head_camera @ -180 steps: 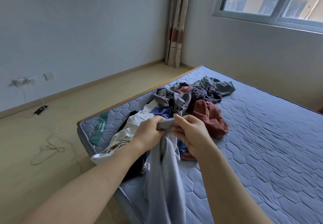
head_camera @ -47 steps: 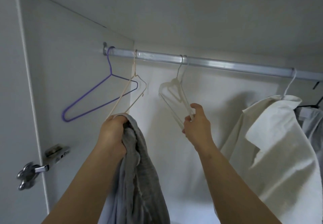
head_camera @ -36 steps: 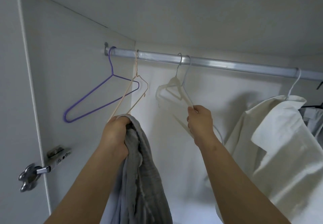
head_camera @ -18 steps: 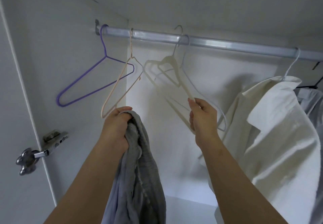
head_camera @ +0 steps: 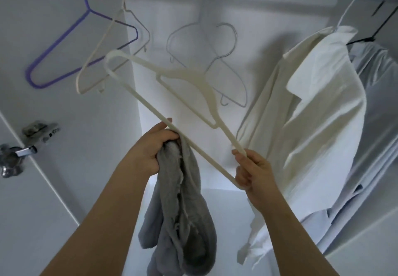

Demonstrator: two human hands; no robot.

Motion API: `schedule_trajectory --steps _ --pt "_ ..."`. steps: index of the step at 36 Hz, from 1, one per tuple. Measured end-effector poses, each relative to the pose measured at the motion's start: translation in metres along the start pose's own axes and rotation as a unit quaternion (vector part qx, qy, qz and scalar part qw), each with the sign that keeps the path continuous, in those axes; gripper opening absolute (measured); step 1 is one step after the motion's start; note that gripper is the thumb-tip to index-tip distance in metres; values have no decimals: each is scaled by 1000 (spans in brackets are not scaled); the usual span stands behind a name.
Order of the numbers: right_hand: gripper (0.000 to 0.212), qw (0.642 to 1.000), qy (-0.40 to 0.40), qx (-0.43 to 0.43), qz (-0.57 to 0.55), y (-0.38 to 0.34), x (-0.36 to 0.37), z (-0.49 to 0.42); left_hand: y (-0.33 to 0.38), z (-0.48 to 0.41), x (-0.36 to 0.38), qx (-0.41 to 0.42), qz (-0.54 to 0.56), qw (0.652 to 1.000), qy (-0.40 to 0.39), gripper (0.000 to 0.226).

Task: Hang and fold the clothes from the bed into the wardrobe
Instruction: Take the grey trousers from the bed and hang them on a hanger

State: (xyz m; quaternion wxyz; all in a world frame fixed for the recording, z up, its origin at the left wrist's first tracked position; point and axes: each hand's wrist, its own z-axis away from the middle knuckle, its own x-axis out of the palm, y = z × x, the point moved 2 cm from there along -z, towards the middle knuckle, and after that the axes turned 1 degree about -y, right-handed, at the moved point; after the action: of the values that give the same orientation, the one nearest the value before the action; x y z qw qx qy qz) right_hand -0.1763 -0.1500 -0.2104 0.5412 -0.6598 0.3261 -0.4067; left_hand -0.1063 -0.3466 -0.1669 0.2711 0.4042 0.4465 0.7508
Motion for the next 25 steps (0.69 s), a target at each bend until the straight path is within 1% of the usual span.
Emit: schedule_trajectory --steps 1,3,5,7,9,12,14,16,18,20,22,23,25 --pt "27 999 0 8 42 4 -5 5 -3 1 1 0 7 1000 -6 34" --pt "21 991 -8 39 127 11 -11 13 -6 4 5 5 -2 1000 -16 34" --pt "15 985 -24 80 154 17 -12 19 -8 6 10 15 -46 999 -18 33" --pt "13 984 -29 105 141 19 -12 23 -10 8 16 26 -105 994 -21 30" --pt "15 986 -36 105 121 17 -10 25 -14 9 22 38 -165 985 -23 27" --pt "18 995 -41 71 64 6 -7 25 -21 12 32 53 -229 971 -44 24" --pt "18 998 -41 44 18 -3 -6 26 -25 14 37 60 -252 964 -56 22" --pt "16 999 -46 16 -6 -9 -6 28 -26 15 39 62 -263 961 -62 21" --pt "26 999 -51 1 -14 -12 -5 30 -27 14 38 67 -294 951 -65 20" --pt "33 998 -62 0 -3 -14 -3 33 -27 12 35 72 -345 933 -68 20" --pt "36 997 -73 4 0 -15 -2 36 -28 7 30 67 -413 906 -55 27" --pt "39 997 -77 6 -4 -15 -2 38 -27 5 27 63 -456 887 -43 30" --pt "45 997 -81 12 -8 -15 -5 40 -25 0 20 59 -548 835 -6 34"
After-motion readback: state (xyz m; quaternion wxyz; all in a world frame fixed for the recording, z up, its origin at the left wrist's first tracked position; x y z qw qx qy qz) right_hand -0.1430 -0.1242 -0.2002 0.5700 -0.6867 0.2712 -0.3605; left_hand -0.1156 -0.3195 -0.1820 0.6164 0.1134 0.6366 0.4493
